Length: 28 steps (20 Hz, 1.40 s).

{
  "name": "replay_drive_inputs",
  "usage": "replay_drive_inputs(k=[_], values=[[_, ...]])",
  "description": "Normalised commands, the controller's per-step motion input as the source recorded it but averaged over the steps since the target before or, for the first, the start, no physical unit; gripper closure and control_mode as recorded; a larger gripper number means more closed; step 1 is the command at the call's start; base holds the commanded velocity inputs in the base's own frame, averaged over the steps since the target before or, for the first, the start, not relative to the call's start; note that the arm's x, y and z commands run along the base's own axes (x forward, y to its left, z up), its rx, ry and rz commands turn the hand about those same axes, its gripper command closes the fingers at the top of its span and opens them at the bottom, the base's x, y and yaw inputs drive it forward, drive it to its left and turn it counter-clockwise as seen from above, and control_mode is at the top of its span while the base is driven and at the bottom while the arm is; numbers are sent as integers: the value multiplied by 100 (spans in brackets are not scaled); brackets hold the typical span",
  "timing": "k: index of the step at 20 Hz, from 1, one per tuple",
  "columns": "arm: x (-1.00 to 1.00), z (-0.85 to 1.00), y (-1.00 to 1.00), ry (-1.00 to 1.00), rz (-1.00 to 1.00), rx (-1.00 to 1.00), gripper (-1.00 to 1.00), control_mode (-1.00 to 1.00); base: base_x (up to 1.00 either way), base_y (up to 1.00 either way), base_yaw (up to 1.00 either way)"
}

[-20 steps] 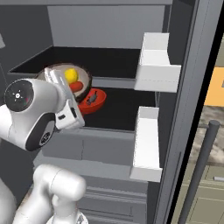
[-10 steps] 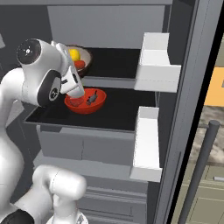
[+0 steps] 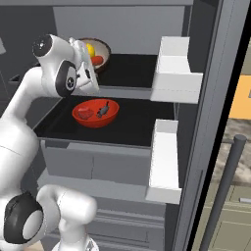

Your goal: Place the bowl with the lemon and carrot on the top shelf of the fridge. Place the bowl with the fish and steak on the second highest shelf of the fridge.

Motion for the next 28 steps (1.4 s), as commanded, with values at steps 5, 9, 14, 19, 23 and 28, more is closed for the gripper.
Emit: replay_drive_inputs(k=[5, 9, 14, 19, 23, 28], values=[[70, 1, 11, 11, -9, -4, -100, -100, 0, 0, 0], [2, 19, 1, 4, -3, -1, -100, -100, 0, 0, 0], [-78, 37, -10, -6, 0, 0, -100, -100, 0, 0, 0], [-100, 23, -26, -20, 0, 0, -100, -100, 0, 0, 0], [-100, -13, -42, -21, 1, 0, -100, -100, 0, 0, 0], [-100, -86, -29, -5, 5, -9, -100, -100, 0, 0, 0]])
